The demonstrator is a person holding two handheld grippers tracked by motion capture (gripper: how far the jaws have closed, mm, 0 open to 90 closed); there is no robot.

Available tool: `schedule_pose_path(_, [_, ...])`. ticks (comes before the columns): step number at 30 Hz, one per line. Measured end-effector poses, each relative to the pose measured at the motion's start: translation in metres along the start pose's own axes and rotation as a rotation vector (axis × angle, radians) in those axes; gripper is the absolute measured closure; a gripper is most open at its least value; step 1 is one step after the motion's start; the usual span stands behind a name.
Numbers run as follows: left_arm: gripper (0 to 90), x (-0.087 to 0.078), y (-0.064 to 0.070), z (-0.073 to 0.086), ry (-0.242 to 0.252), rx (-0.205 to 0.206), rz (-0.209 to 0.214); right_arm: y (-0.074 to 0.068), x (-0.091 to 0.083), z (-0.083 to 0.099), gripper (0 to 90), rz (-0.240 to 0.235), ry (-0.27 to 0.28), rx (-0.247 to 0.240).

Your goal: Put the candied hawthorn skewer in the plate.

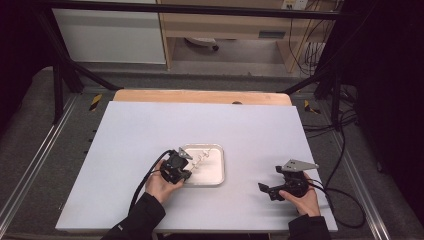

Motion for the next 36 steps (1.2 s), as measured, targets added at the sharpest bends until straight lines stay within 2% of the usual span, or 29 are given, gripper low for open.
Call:
schedule_pose_path(8, [86.9, 0.000, 0.000, -0.001, 0.000, -0.001, -0.002, 0.000, 0.000, 0.000, 0.8, -0.001, -0.006, -0.004])
schedule_pose_path(14, [78.7, -0.003, -0.001, -0.002, 0.021, 0.005, -0.012, 0.000, 0.001, 0.001, 0.8, -0.002, -0.008, -0.005])
schedule_pose_path(18, [69.7, -0.008, -0.002, -0.002, 0.030, 0.014, -0.027, 0.000, 0.001, 0.001, 0.8, -0.003, -0.007, -0.006])
schedule_pose_path(21, [59.6, -0.012, -0.004, -0.002, 0.042, 0.016, -0.032, 0.000, 0.001, 0.001, 0.8, -0.004, -0.008, -0.004])
schedule_pose_path(26, [40.1, -0.021, -0.006, -0.002, 0.089, 0.029, -0.054, 0.000, 0.000, 0.000, 0.8, -0.005, -0.007, -0.004])
schedule_pose_path(28, [32.7, -0.025, -0.007, 0.000, 0.095, 0.023, -0.048, 0.000, 0.000, 0.000, 0.8, -0.004, -0.007, -0.004])
schedule_pose_path(33, [23.1, -0.035, -0.011, 0.008, 0.112, 0.004, -0.031, 0.000, 0.000, 0.000, 0.8, -0.006, -0.004, 0.000])
schedule_pose_path(36, [18.6, -0.041, -0.013, 0.016, 0.139, 0.000, -0.042, 0.000, 0.000, 0.000, 0.8, -0.004, -0.005, 0.001])
Point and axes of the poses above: each handheld gripper's, and its own axes: x roughly forward along the jaws, z roughly out of its underside, y roughly to its right, the point moved 4 cm from there along x, roughly forward along the jaws, and after that the axes turned 14 degrees about x, right-handed, at the moved point
